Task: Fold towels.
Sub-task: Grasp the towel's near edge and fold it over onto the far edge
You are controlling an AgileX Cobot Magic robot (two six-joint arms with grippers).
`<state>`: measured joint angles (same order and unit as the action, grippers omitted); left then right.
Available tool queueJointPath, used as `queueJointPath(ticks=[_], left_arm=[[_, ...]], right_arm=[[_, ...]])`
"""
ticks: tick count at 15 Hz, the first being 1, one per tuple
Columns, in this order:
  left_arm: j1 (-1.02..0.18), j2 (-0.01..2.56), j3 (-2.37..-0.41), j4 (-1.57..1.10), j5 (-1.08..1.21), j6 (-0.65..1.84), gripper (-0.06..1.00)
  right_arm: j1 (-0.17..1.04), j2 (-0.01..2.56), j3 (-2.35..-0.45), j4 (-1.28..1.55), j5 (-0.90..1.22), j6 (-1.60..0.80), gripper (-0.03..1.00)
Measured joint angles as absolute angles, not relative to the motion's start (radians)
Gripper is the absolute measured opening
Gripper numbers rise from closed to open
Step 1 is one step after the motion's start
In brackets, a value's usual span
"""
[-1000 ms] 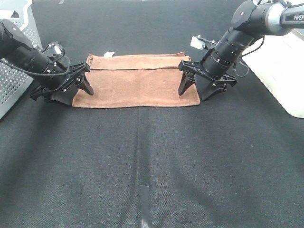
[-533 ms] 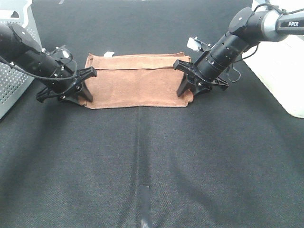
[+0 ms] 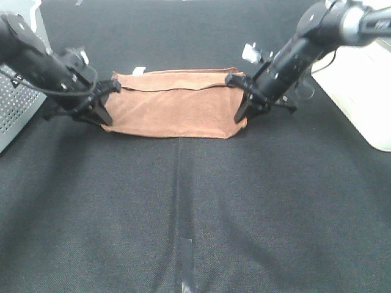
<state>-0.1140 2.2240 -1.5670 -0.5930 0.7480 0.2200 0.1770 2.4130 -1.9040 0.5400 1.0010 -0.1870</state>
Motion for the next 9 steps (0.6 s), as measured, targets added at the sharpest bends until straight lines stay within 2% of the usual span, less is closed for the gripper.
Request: queueJointPath(ticks=[9], left_arm=[[-0.106, 2.000, -1.251, -0.526, 0.778, 0.250, 0.01]], right_arm=[[0.181, 2.143, -1.425, 0.547, 0.911, -0.233, 0.00]])
